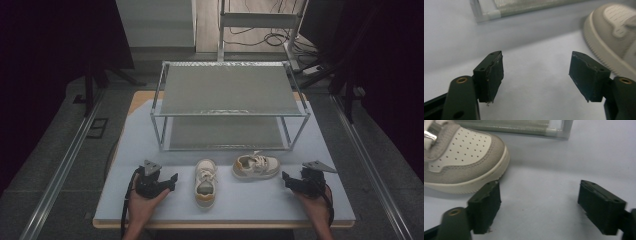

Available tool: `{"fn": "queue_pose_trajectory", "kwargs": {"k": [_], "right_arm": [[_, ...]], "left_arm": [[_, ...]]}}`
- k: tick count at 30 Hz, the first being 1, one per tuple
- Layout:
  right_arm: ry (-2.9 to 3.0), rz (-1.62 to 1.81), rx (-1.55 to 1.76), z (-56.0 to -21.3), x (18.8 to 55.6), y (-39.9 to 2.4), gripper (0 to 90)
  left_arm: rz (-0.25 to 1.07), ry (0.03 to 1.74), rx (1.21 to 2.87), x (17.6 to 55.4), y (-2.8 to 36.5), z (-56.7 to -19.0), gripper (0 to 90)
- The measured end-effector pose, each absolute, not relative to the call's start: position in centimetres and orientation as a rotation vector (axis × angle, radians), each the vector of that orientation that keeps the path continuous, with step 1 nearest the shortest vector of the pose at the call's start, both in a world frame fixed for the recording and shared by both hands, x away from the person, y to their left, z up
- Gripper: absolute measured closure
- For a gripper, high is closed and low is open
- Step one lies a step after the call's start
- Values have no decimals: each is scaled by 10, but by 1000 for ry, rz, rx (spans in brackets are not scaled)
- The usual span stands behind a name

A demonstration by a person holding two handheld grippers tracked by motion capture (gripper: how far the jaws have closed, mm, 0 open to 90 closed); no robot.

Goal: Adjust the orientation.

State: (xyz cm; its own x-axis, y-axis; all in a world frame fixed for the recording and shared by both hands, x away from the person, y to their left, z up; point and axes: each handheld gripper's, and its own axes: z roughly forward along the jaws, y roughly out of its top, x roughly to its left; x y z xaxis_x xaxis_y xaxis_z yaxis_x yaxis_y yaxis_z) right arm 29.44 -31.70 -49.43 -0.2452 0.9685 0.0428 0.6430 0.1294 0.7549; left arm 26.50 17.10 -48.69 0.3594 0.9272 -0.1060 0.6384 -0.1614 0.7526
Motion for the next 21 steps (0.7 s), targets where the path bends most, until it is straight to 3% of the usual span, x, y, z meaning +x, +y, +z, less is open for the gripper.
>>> {"fn": "queue_pose_trajectory", "kwargs": {"k": [5, 6, 9, 11, 14, 18, 21], "right_arm": [[1935, 961, 1545, -494, 292, -319, 233], [1936, 958, 1549, -494, 292, -319, 236], [1935, 958, 1545, -494, 292, -319, 239], [1932, 947, 1547, -494, 292, -318, 240], [1926, 941, 1550, -494, 291, -318, 242], [1920, 934, 1535, -494, 290, -317, 245], [1926, 928, 1529, -494, 290, -316, 244]], "left_arm": [[511, 1282, 1849, 248, 168, -468, 375], [514, 1221, 1835, 238, 162, -457, 459], [490, 1157, 1818, 228, 154, -446, 547], [411, 1069, 1822, 213, 134, -435, 682], [370, 978, 1881, 199, 104, -434, 767], [334, 924, 1956, 193, 72, -445, 836], [300, 908, 1996, 194, 57, -454, 837]]}}
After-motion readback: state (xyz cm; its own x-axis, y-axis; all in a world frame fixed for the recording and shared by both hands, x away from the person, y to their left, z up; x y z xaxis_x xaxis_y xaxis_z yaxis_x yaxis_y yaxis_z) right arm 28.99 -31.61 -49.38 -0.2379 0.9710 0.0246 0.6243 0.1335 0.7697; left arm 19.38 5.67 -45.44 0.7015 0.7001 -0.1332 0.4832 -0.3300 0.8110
